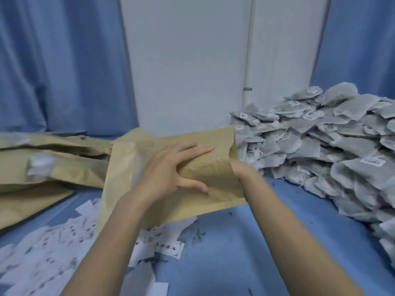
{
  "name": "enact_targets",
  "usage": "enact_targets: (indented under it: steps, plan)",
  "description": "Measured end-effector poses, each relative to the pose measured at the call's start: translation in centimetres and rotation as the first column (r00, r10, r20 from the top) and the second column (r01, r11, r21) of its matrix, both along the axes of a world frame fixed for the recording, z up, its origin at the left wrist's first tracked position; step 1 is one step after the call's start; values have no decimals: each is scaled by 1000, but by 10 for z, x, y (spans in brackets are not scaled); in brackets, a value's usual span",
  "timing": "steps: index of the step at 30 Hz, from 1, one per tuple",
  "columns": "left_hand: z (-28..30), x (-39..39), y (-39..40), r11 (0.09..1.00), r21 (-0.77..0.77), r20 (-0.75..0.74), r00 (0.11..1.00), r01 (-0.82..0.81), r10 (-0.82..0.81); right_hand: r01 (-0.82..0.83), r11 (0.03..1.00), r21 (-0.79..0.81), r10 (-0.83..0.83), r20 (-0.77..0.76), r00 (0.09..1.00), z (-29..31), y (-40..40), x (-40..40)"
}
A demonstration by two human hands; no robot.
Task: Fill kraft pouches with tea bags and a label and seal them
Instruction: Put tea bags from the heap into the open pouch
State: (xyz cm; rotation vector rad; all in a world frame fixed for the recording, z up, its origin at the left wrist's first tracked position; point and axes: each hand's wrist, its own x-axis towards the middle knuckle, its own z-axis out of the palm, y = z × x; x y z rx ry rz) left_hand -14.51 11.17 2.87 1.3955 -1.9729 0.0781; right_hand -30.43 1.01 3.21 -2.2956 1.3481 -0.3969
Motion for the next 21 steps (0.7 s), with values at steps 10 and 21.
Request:
enact_targets:
  steps: [10, 21]
  plan:
    - [-56, 134, 33, 970, 138, -168, 961, -199, 220, -274, 847, 456, 143, 302, 943, -59, 18, 159]
    - [-81, 171, 22, 952, 220, -368, 886, -211, 281, -195, 981, 5, 179, 372, 911, -113, -27, 113]
